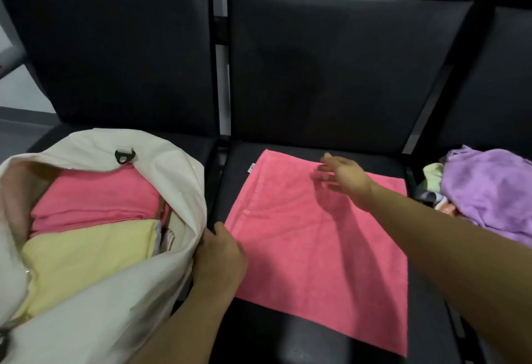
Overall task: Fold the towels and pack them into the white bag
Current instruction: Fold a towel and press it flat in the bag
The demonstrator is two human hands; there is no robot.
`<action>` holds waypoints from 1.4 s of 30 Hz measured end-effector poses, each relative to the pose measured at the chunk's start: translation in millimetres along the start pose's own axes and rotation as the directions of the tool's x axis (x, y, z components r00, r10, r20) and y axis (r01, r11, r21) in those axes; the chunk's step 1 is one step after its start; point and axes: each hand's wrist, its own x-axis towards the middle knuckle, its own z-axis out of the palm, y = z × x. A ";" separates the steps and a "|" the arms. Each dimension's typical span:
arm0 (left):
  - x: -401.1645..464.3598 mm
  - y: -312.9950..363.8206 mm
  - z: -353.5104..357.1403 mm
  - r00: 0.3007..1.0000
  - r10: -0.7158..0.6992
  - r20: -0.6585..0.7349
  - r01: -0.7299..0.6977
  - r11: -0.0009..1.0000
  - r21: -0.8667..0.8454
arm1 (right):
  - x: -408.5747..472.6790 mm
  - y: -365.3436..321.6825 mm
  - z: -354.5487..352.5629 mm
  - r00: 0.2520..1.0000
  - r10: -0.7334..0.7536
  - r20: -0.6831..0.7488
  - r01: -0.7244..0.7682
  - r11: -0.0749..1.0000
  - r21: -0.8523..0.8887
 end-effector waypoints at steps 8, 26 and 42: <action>55.1 34.3 0.5 0.988 -0.135 0.071 0.148 0.962 -0.228 | -91.4 75.1 -107.2 0.977 -0.052 -0.205 -0.029 0.928 -0.372; 54.3 39.2 -2.3 0.965 -0.202 0.168 0.260 0.831 -0.492 | -98.6 102.6 -129.7 0.916 0.377 -0.141 -0.397 0.902 -0.170; 31.9 54.8 -67.0 0.975 -0.111 -0.193 -0.176 0.146 -0.973 | -152.9 37.4 -151.4 0.856 -0.392 -0.337 0.463 0.872 0.161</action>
